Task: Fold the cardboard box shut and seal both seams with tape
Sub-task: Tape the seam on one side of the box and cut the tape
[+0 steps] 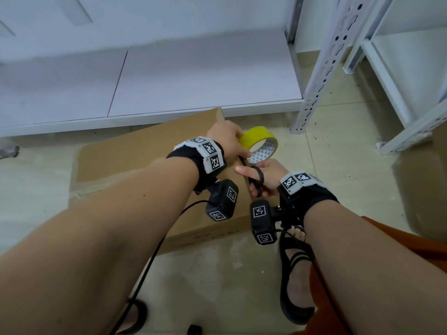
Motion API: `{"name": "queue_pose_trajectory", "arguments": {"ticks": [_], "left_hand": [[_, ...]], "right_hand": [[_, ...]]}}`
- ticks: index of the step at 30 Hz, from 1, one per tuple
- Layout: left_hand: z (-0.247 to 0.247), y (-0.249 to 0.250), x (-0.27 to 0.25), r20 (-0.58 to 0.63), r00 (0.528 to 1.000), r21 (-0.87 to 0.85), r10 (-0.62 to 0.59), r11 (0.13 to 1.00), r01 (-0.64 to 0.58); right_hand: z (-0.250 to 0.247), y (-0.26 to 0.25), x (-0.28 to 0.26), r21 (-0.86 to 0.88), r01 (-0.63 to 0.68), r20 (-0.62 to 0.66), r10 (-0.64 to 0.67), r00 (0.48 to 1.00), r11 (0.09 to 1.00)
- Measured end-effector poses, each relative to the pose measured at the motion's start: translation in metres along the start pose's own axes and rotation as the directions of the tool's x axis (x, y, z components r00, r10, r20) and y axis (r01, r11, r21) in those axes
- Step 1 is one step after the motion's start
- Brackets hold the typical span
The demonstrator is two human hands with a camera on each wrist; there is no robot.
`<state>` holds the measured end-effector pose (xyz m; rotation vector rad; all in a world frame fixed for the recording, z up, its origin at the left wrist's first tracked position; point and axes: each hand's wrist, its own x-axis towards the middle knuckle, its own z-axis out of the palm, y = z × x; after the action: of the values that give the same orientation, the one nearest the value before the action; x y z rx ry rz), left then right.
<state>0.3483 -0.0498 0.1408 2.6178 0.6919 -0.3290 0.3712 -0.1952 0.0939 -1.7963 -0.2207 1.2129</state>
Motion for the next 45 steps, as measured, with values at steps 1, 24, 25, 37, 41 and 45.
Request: {"name": "queue_pose_trajectory", "arguments": {"ticks": [1,24,25,37,41,45], "left_hand": [[0.001,-0.001,0.000,-0.014,1.000,-0.026,-0.004,1.000,0.004],[0.010,-0.007,-0.007,-0.011,0.999,-0.400,-0.045,0.916,0.037],[0.010,-0.007,-0.006,-0.004,0.999,-0.408,-0.052,0.912,0.046],[-0.001,-0.008,-0.018,0.091,0.994,-0.707,-0.057,0.700,0.105],[-0.005,-0.017,-0.028,-0.045,0.980,-0.883,-0.195,0.466,0.053],[-0.007,-0.031,-0.041,-0.050,0.946,-0.989,-0.320,0.147,-0.003]], "right_hand": [[0.000,0.001,0.000,-0.002,0.008,-0.006,-0.008,1.000,1.000],[0.007,-0.007,-0.003,0.043,0.046,-0.105,-0.042,0.994,0.998],[0.007,-0.008,-0.003,0.053,0.047,-0.122,-0.040,0.992,0.997],[-0.005,-0.003,0.004,0.094,-0.164,-0.183,0.179,0.967,0.982],[-0.012,-0.007,0.009,0.127,-0.206,-0.246,0.232,0.941,0.970],[-0.012,-0.024,0.005,0.198,-0.110,-0.266,0.161,0.950,0.974]]}}
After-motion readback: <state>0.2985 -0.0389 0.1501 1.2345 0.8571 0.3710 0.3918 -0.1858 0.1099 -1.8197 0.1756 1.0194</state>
